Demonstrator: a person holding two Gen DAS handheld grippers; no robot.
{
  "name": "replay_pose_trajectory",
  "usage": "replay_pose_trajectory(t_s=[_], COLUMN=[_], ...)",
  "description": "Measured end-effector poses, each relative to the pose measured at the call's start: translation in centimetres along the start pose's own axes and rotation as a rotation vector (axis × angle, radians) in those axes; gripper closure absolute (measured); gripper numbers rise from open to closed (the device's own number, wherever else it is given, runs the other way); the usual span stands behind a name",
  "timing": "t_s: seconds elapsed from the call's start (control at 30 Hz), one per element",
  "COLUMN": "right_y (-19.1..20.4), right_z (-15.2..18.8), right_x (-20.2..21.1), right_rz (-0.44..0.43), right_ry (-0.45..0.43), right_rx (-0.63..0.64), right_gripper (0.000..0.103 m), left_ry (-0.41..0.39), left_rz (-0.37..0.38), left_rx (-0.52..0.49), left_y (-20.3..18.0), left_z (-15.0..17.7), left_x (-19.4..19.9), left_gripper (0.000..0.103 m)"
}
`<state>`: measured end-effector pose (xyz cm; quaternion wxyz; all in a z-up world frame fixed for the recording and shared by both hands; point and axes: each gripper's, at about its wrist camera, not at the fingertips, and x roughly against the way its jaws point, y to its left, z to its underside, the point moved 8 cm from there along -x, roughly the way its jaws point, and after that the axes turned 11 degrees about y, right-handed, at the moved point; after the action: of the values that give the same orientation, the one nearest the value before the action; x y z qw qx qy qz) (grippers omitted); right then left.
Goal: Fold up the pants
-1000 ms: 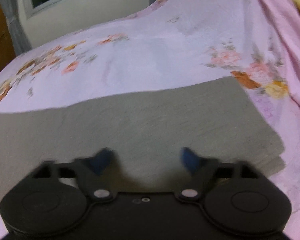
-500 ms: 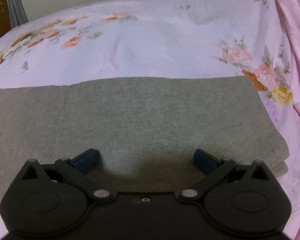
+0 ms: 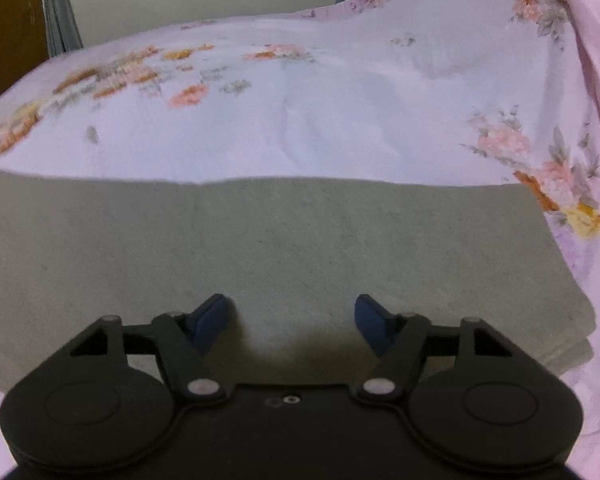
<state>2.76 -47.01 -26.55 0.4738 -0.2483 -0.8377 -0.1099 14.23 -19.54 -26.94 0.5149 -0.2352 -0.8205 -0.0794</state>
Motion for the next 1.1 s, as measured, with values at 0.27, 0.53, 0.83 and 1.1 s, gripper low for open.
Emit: replay_pose_trajectory(t_s=[0.27, 0.53, 0.83, 1.1], right_y=[-1.4, -2.0, -3.3, -8.9], right_z=[0.6, 0.8, 1.2, 2.9], right_x=[2.5, 1.6, 2.2, 3.1], right_rz=[-0.020, 0.014, 0.009, -0.004], right_ry=[-0.020, 0.009, 0.003, 0.009], right_rx=[-0.058, -0.055, -0.062, -0.206], right_gripper=[0.033, 0.032, 0.031, 0.031], left_ry=[-0.019, -0.005, -0.014, -0.017], left_rz=[0.019, 0.004, 0.012, 0.033], left_rx=[0.021, -0.023, -0.008, -0.045], left_y=[-0.3, -2.7, -3.1, -5.3], left_z=[-0.1, -0.5, -0.8, -1.3], left_x=[1.3, -0.1, 0.5, 0.5], left_gripper=[0.073, 0.072, 0.071, 0.071])
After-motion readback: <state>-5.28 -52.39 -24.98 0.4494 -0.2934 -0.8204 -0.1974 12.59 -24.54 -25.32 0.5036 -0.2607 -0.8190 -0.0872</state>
